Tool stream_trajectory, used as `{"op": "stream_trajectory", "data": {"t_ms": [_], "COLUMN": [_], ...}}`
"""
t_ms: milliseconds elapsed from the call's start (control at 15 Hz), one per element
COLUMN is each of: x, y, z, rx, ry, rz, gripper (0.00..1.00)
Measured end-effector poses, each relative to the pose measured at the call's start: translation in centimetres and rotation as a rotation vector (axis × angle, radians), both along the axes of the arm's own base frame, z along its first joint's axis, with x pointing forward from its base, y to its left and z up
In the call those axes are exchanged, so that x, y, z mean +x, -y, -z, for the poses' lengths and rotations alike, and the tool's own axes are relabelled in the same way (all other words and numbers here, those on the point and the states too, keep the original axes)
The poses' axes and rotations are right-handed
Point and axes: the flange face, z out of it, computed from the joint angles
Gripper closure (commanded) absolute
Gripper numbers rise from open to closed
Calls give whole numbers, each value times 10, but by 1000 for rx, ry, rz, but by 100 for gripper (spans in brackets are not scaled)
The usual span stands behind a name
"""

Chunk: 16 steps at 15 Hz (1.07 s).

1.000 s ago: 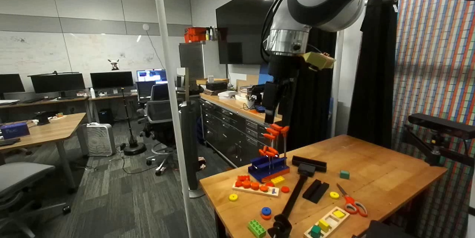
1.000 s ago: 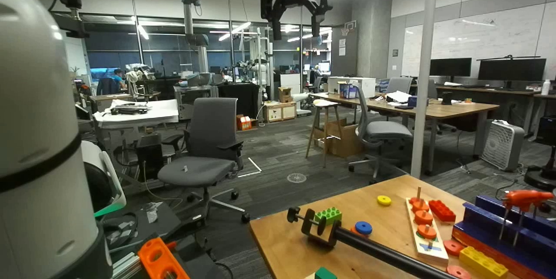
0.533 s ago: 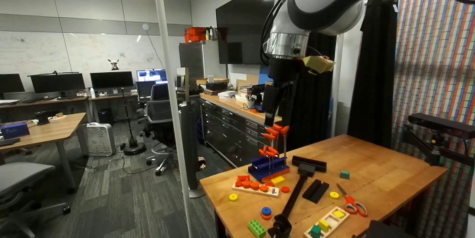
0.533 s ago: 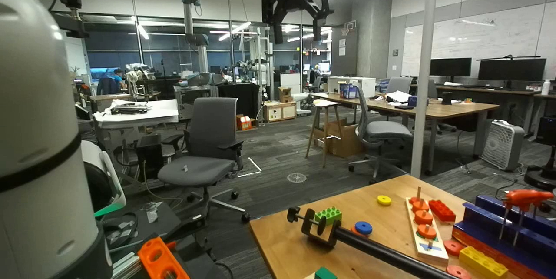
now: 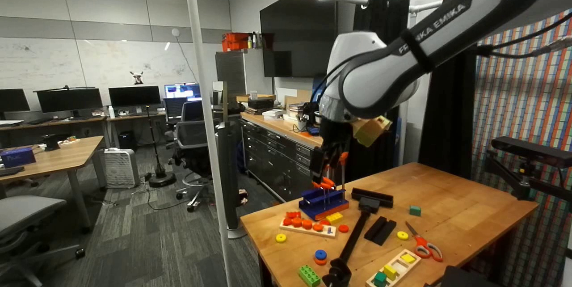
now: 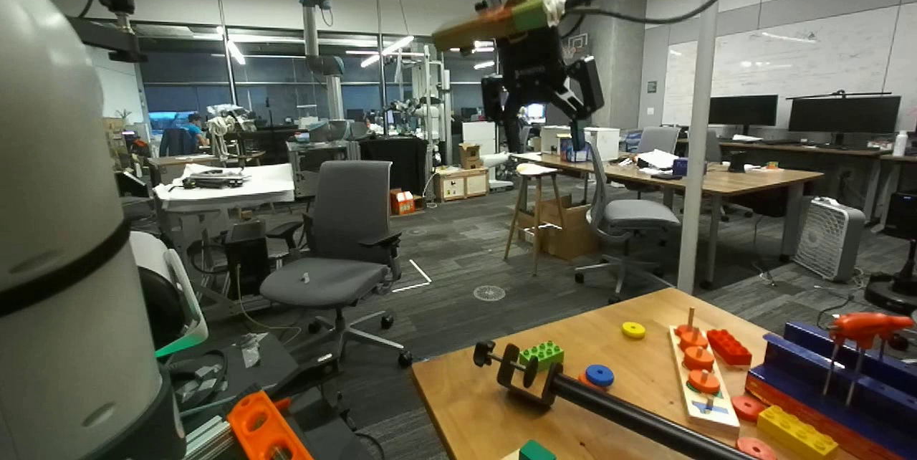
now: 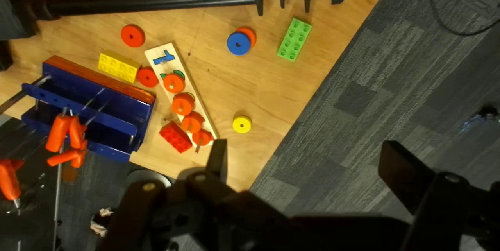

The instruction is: Put the round yellow block on the round red block on the wooden board

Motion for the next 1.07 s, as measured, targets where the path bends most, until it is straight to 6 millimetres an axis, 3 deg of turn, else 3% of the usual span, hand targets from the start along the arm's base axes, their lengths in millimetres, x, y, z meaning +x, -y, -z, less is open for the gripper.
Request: {"op": "stream_trajectory", "data": {"t_ms": [467,1067], "x": [41,97], "y": [23,25], "z": [112,201], "rx": [-53,-69], "ry": [-75,-160], "rz": [153,268], "gripper": [0,0]}}
